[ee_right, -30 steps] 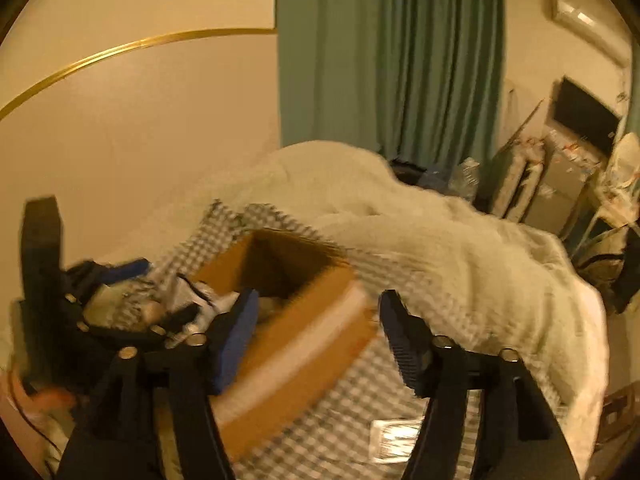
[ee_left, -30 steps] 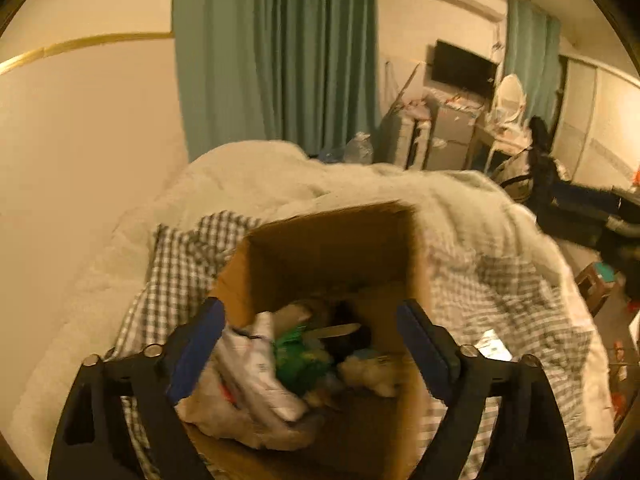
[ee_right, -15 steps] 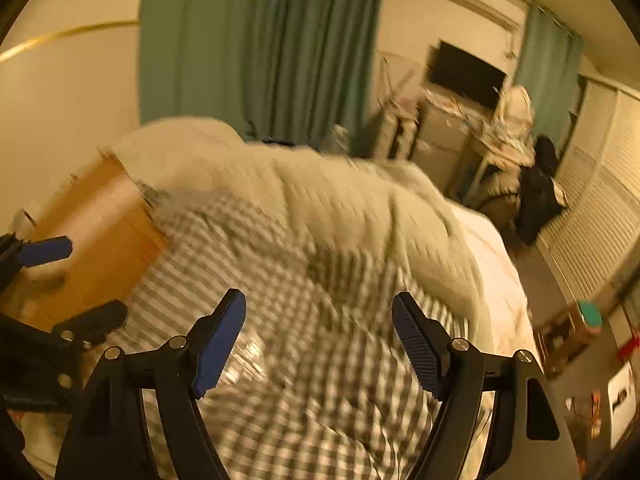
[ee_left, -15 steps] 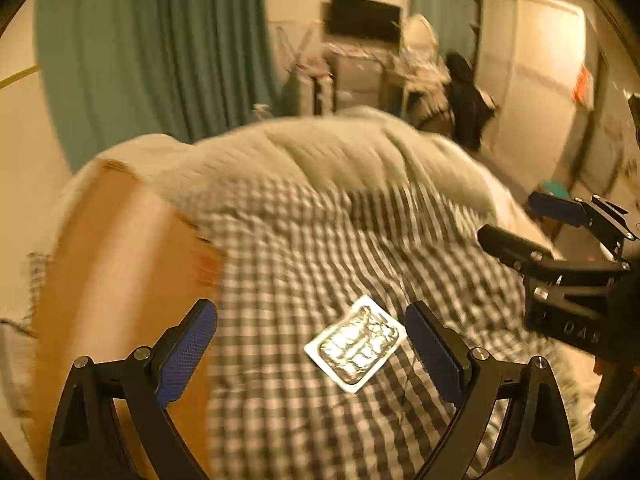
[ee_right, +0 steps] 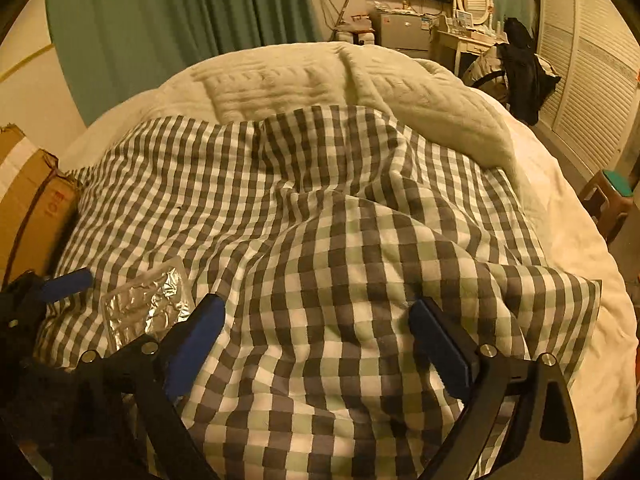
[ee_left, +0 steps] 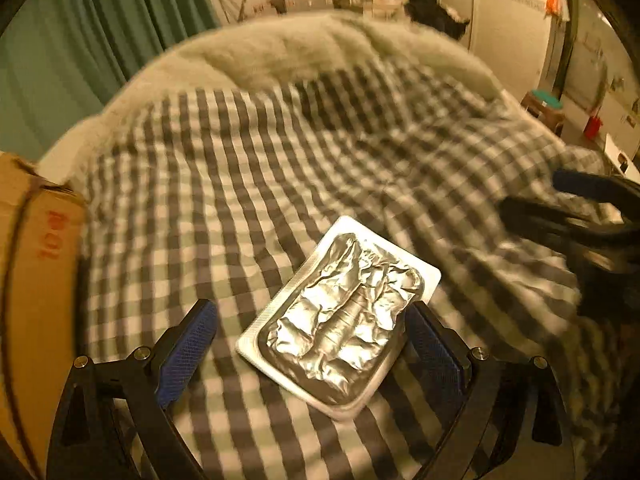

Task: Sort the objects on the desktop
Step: 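Grasp the silver blister pack with the left tool, then carry the blister pack over the box with the left tool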

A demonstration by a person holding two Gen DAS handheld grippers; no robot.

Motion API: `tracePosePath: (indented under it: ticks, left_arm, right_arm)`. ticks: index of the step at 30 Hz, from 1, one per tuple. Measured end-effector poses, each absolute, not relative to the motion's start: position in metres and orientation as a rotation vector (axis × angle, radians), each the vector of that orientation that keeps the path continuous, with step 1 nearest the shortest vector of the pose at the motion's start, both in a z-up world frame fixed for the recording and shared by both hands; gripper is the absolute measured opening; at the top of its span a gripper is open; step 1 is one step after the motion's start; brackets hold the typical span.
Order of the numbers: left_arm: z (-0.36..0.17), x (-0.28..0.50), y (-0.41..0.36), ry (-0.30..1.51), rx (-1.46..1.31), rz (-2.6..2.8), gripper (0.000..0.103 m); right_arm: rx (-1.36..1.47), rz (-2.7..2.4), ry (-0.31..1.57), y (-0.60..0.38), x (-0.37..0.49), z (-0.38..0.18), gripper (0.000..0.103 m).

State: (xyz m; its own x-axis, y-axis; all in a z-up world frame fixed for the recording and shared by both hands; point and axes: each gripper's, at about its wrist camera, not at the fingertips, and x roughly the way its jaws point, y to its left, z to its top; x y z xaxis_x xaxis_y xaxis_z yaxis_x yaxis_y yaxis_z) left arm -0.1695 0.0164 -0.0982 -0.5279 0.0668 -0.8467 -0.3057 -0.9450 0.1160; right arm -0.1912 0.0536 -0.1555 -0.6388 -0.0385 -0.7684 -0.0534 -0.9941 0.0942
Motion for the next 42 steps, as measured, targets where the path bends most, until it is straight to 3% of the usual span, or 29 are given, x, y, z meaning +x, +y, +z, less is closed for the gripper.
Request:
tracePosePath:
  ticks: [11,20,22,27,33,37,42]
  left_arm:
    - [-0.109,-0.165,0.020,0.340,-1.374,2.515,0.098]
    - [-0.105,-0.161,0.010,0.292,-1.337,2.570,0.079]
    - [-0.103,-0.160,0.005,0.269,-1.326,2.592,0.067]
    - [-0.094,-0.153,-0.004,0.206,-1.279,2.646,0.066]
    - [-0.066,-0.140,-0.024,0.062,-1.141,2.752,0.066]
    - [-0.038,-0.128,-0.053,-0.270,-1.227,2.774,0.066]
    - [0.033,-0.100,-0.072,-0.267,-1.065,2.904,0.066]
  right_arm:
    - [-1.342,2.791,0.189,0.054,-0.185,-0.158,0.103]
    - [-1.356,2.757,0.115,0.047,-0.186,-0.161,0.103]
    - [-1.357,2.755,0.111,0.047,-0.186,-0.162,0.103]
    - [-1.347,2.760,0.119,0.048,-0.185,-0.161,0.103]
    - [-1.299,2.786,0.148,0.050,-0.178,-0.154,0.103]
    - [-1.236,2.827,0.178,0.049,-0.173,-0.128,0.103]
    - [-1.084,2.982,0.069,0.016,-0.160,-0.058,0.103]
